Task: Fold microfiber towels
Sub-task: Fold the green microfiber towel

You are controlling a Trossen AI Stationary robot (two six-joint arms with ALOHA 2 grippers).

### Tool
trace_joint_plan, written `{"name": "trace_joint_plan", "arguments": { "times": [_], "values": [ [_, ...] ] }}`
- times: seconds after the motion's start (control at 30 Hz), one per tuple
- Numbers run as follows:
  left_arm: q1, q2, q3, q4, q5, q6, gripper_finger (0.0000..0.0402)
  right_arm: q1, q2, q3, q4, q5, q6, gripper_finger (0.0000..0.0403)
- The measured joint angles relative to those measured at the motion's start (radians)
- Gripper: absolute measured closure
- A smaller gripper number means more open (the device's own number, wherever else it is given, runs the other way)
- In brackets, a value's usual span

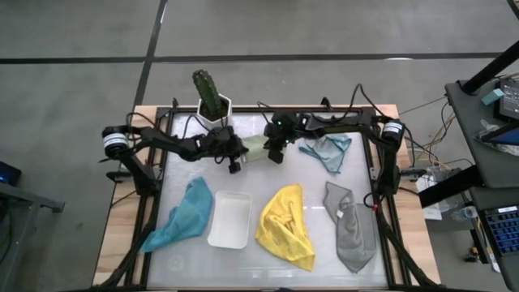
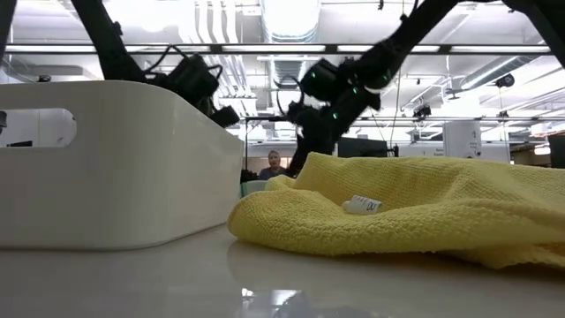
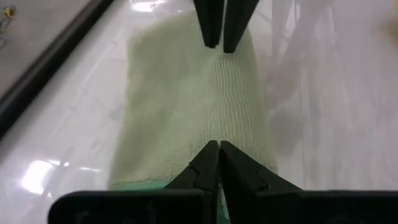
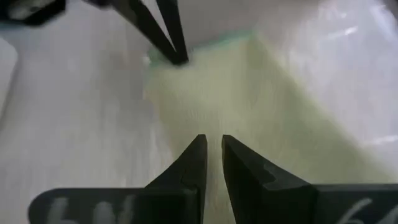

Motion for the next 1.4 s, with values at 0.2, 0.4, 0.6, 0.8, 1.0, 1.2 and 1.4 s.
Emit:
{"name": "trace_joint_plan", "arguments": {
  "times": [0.2,0.4,0.6,0.8,1.0,1.2,1.4],
  "values": [
    [-0.013,0.050,0.001,0.001,0.022,0.001,0.0400,0.006,0.024,-0.125,0.157,-0.002,0.071,0.0360],
    [-0.013,0.039,-0.003,-0.008,0.023,0.002,0.0400,0.006,0.023,-0.163,0.184,-0.006,0.096,0.0360],
    [-0.014,-0.051,-0.006,-0.035,0.023,0.006,0.0400,0.005,-0.035,-0.137,0.150,0.003,0.070,0.0360],
    [-0.016,-0.107,-0.010,-0.031,0.024,0.003,0.0400,0.006,-0.091,-0.121,0.179,0.148,0.024,0.0360],
    [-0.030,-0.051,-0.002,-0.007,0.025,0.000,0.0400,0.009,-0.050,-0.161,0.388,0.263,0.121,0.0360],
    [-0.042,-0.003,-0.004,0.031,0.037,-0.001,0.0400,0.012,0.051,-0.214,0.595,0.324,0.214,0.0360],
    [-0.042,0.038,-0.004,0.040,0.057,-0.037,0.0400,0.012,0.117,-0.219,0.605,0.395,0.234,0.0360]
  ]
}}
